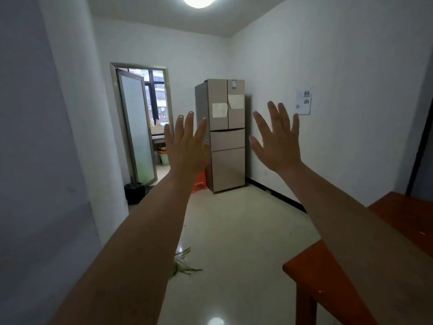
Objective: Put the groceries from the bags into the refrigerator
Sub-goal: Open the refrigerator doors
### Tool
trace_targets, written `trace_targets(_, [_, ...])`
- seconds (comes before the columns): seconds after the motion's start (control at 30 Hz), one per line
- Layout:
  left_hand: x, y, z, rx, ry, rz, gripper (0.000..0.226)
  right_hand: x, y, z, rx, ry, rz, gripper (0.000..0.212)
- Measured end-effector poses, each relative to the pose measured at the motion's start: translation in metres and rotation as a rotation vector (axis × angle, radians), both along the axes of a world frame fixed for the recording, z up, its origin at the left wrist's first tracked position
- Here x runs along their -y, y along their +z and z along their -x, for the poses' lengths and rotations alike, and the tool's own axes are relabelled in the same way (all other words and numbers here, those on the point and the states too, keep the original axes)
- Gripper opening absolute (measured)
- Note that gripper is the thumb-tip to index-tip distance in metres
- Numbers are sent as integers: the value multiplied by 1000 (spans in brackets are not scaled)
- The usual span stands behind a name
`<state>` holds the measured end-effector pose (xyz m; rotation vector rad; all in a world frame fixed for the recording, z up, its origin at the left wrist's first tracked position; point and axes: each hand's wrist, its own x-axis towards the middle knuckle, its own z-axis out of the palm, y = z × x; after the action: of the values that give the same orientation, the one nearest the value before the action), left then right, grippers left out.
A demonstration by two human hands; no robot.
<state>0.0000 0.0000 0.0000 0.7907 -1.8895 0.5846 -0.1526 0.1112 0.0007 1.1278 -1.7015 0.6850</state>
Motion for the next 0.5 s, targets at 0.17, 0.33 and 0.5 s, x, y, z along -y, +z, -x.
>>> trace_targets(0.17, [24, -17, 19, 280, 80, -325, 35, 54, -22, -17, 69, 66, -146, 29])
trace_targets(0.33, [58, -66, 42, 475, 142, -563, 33, 98, -70, -10, 214, 8, -406, 31])
trace_targets(0.5, [115, -119, 85, 567, 130, -689, 29, 153, -126, 33, 319, -32, -580, 30])
